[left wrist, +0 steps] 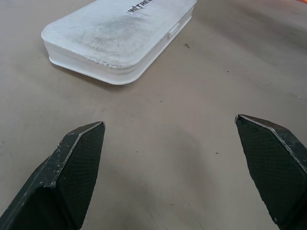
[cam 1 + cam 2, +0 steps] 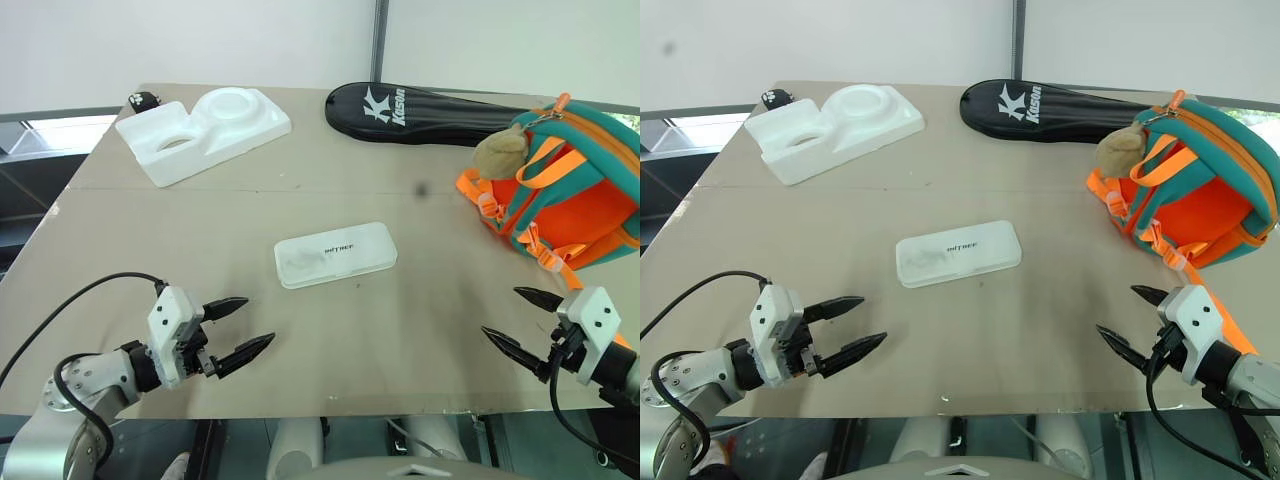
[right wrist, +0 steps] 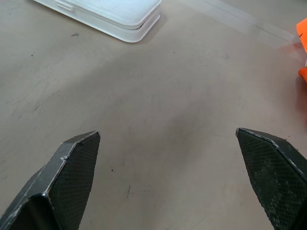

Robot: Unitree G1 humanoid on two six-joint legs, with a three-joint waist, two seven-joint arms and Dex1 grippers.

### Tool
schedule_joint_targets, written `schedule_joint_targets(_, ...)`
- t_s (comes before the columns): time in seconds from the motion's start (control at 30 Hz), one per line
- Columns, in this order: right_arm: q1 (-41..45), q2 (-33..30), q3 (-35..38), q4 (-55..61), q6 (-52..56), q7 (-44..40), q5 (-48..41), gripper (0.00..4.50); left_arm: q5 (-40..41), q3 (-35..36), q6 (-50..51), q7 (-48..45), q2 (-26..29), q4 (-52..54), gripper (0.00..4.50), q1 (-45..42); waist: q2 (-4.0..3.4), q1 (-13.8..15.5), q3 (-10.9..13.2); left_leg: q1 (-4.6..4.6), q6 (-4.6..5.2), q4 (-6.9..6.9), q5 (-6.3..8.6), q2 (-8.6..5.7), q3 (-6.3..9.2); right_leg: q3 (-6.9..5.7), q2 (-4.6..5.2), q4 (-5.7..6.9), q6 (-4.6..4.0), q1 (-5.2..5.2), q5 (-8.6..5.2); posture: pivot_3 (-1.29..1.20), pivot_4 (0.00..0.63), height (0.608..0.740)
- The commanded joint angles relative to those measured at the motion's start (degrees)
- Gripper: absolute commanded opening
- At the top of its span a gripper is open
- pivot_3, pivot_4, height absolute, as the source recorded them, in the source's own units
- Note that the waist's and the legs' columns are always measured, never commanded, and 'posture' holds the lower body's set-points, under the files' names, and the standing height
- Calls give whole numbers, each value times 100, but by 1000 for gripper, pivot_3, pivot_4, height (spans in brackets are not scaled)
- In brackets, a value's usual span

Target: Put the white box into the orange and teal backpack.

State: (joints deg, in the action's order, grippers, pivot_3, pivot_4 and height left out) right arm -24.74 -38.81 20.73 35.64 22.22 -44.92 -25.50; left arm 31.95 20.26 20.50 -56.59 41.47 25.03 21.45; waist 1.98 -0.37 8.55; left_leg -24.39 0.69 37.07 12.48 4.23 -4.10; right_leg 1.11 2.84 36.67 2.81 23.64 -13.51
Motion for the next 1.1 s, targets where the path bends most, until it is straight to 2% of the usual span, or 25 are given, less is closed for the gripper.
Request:
schedule_joint_targets(0.03, 283, 96, -71, 130, 70, 148, -197, 4500, 249, 200, 203, 284, -49, 164, 4455, -138, 0, -1, 0, 0, 0, 0, 0, 0, 0, 0, 0, 0, 0, 0, 0, 0, 150, 740)
schedule_joint_targets(0.2, 889, 282, -427, 289, 414, 475, -403, 4500, 691, 389, 739, 954, -320, 383, 4455, -388, 2, -19, -1, 3, 0, 2, 0, 2, 1, 0, -2, 5, 1, -1, 1, 0, 150, 740)
schedule_joint_targets(0.3, 1836, 493, -1212, 195, 1147, 1052, -335, 4500, 774, 345, 1128, 1897, -693, 454, 4455, -725, 1, -38, 0, -3, 1, -1, -1, 0, -4, 4, -1, 4, -1, -1, 1, 0, 150, 740)
schedule_joint_targets(0.33, 2173, 641, -1424, 32, 1344, 1262, -270, 4500, 845, 376, 1241, 2162, -824, 455, 4216, -833, 2, -36, 0, -4, 2, 0, -1, -1, -3, 5, -3, 5, 0, 0, 2, 0, 150, 740)
schedule_joint_targets(0.4, 2779, 959, -1765, -353, 1626, 1791, 57, 3963, 826, 368, 1409, 2608, -1008, 510, 3729, -999, 14, -38, -8, 1, 2, 2, -1, 0, 2, 2, -10, 9, -1, -2, 3, 0, 150, 740)
schedule_joint_targets(0.43, 3038, 1090, -1946, -492, 1657, 1915, 185, 3383, 745, 326, 1475, 2795, -1057, 536, 3049, -1059, 14, -30, -8, -1, 2, 5, -2, -1, 4, 3, -12, 15, -2, -1, 3, 0, 150, 740)
schedule_joint_targets(0.47, 3269, 1220, -2122, -636, 1630, 2038, 337, 3252, 659, 270, 1502, 2951, -1107, 562, 2910, -1108, 16, -21, -9, -2, 2, 5, -2, -1, 3, 3, -12, 15, -2, -2, 3, 0, 150, 740)
schedule_joint_targets(0.6, 4205, 1913, -2574, -1481, 1620, 2794, 968, 1212, 442, 33, 1746, 3764, -1379, 713, 933, -1414, 15, -24, -9, -11, 2, 6, -2, -4, 4, 4, -13, 14, -2, 1, 3, 0, 150, 740)
schedule_joint_targets(0.67, 4499, 2089, -2851, -1862, 1491, 2934, 1320, 341, 264, -86, 1890, 4146, -1495, 748, 40, -1540, 17, -8, -10, -16, 2, 8, -2, -4, 6, 2, -13, 14, -1, 2, 4, 0, 150, 740)
schedule_joint_targets(0.7, 4618, 2194, -2934, -2034, 1465, 3032, 1436, 65, 218, -156, 1947, 4271, -1549, 775, 0, -1596, 19, -9, -11, -17, 2, 8, -3, -5, 7, 1, -14, 14, 0, 1, 5, 0, 150, 740)
schedule_joint_targets(0.87, 5164, 2610, -3288, -3157, 1187, 3381, 2072, 65, -90, -586, 2330, 4858, -1775, 851, 0, -1855, 17, -23, -10, -21, 1, 9, -3, -5, 6, 0, -15, 14, 22, 3, 18, 0, 150, 740)
schedule_joint_targets(1.1, 5161, 2564, -3565, -3457, 1102, 2663, 2095, 65, -474, -1165, 2566, 4858, -1718, 517, 0, -2189, 17, -35, -10, -21, 1, 8, -3, -5, 9, -1, -16, 15, 23, 2, 18, 0, 150, 740)
